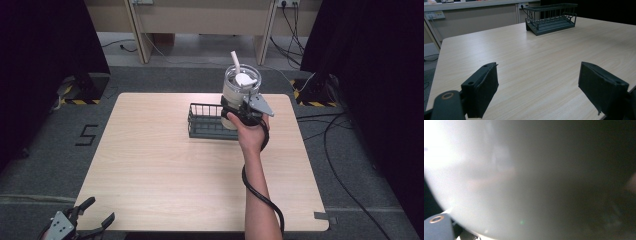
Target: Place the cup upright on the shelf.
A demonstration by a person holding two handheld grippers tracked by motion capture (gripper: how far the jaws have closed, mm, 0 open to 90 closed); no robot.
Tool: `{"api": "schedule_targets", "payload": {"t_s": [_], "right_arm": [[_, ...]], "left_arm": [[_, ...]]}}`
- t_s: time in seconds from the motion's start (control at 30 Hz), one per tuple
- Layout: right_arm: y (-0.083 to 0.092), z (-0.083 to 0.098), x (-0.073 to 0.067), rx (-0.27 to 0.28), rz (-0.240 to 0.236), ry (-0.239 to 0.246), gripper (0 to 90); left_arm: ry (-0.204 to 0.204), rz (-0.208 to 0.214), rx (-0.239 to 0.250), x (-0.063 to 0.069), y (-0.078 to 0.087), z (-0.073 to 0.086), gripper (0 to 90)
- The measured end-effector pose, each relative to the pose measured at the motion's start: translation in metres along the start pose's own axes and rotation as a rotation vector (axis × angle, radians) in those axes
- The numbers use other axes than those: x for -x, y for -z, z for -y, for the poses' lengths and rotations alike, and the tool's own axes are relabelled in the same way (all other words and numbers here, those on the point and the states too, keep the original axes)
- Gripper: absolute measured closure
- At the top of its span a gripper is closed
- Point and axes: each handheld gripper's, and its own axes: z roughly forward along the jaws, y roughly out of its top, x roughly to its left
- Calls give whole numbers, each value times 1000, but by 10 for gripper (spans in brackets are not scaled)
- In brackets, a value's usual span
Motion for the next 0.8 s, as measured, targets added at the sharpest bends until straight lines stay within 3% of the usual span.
{"api": "schedule_targets", "payload": {"t_s": [0.8], "right_arm": [[-30, -7, -13, -5, -23, 6, 97]], "left_arm": [[8, -19, -2, 0, 5, 2, 156]]}}
